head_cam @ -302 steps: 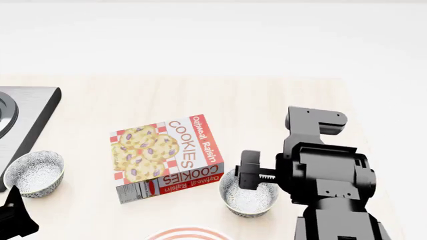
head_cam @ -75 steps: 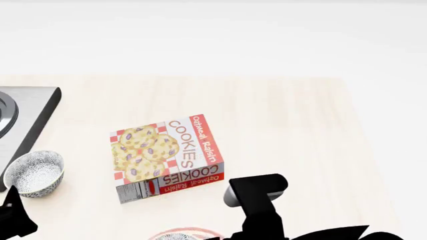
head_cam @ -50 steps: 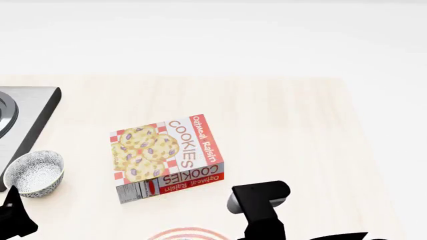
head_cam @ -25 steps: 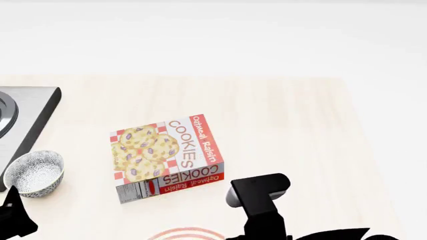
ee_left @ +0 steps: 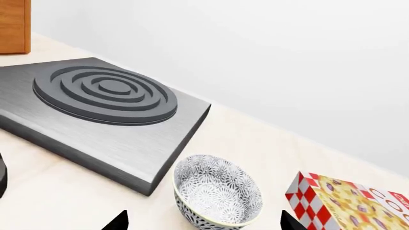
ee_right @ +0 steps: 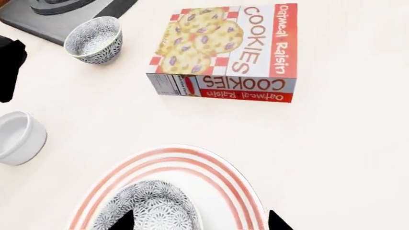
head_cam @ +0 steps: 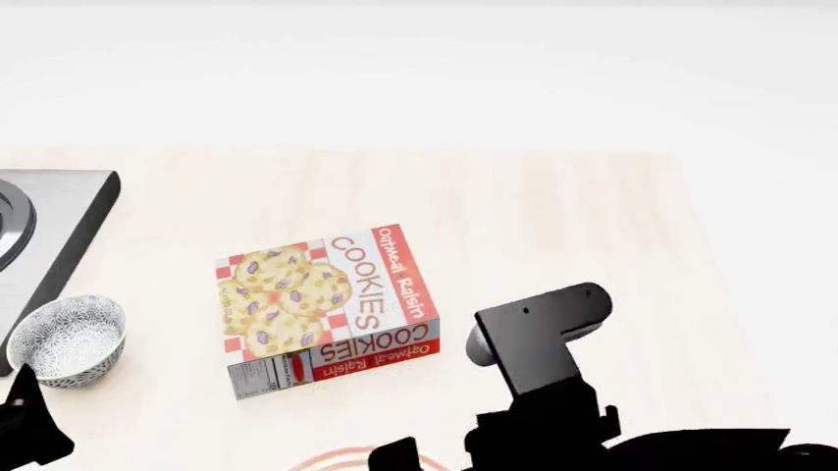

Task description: Pick the akita bowl next to the plate and place it on the plate.

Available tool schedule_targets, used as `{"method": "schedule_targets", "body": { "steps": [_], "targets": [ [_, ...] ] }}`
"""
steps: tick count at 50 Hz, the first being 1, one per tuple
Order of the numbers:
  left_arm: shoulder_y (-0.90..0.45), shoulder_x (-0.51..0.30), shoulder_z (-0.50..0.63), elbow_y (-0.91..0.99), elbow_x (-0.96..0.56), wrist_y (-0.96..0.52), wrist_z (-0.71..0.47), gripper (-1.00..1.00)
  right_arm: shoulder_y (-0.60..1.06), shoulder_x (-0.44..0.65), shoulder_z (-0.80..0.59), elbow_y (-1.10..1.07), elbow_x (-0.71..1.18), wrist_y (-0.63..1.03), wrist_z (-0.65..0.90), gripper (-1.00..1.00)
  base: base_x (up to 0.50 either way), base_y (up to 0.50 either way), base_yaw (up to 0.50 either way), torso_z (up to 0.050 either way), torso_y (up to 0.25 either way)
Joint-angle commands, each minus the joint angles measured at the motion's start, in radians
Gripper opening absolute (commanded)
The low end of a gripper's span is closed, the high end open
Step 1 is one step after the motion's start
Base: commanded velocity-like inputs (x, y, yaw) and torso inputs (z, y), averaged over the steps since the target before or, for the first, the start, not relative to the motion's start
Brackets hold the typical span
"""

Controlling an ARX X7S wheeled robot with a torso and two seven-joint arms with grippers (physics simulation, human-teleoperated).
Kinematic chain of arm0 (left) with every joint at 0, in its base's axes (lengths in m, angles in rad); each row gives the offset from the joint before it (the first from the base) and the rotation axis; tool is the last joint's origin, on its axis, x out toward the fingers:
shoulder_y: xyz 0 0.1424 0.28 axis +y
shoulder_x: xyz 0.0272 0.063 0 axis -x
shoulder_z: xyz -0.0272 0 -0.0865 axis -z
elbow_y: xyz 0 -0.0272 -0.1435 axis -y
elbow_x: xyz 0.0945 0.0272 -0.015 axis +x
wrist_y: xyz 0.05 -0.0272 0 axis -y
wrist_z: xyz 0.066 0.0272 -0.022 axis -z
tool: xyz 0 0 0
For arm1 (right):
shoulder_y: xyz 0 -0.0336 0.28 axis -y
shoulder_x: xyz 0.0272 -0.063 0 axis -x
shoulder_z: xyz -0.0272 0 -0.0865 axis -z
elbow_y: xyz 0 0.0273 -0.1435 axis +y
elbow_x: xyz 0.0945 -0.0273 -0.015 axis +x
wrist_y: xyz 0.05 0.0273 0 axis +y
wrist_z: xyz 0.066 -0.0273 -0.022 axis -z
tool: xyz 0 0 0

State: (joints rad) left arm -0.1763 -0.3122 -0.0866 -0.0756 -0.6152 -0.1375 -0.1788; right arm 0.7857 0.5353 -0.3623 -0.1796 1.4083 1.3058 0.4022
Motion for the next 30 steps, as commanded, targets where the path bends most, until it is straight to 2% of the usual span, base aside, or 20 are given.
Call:
{"method": "schedule_targets", "body": {
  "steps": [1,6,16,24,30],
  "targets": [
    [0.003,-0.002,0.001,0.002,-0.003,0.001,-0.002,1.0,-0.037,0.05,0.018,-0.154,-0.028,-0.031,0.068,1.0,0.0,0.0,0.0,0.0,0.0],
    [0.003,-0.004,0.001,0.01,-0.009,-0.006,-0.007,1.0,-0.084,0.067,0.045,-0.23,-0.038,-0.071,0.103,1.0,0.0,0.0,0.0,0.0,0.0],
    [-0.004,-0.001,0.005,-0.012,-0.005,0.008,0.001,1.0,-0.222,0.06,0.08,-0.325,-0.202,-0.247,0.131,1.0,0.0,0.0,0.0,0.0,0.0],
    [0.0,-0.003,0.007,-0.002,-0.006,0.005,-0.004,1.0,-0.324,0.061,0.071,-0.335,-0.376,-0.352,0.192,1.0,0.0,0.0,0.0,0.0,0.0],
    [0.003,-0.005,0.008,0.002,-0.007,0.007,-0.006,1.0,-0.397,0.063,0.04,-0.327,-0.521,-0.488,0.148,1.0,0.0,0.0,0.0,0.0,0.0]
  ]
}}
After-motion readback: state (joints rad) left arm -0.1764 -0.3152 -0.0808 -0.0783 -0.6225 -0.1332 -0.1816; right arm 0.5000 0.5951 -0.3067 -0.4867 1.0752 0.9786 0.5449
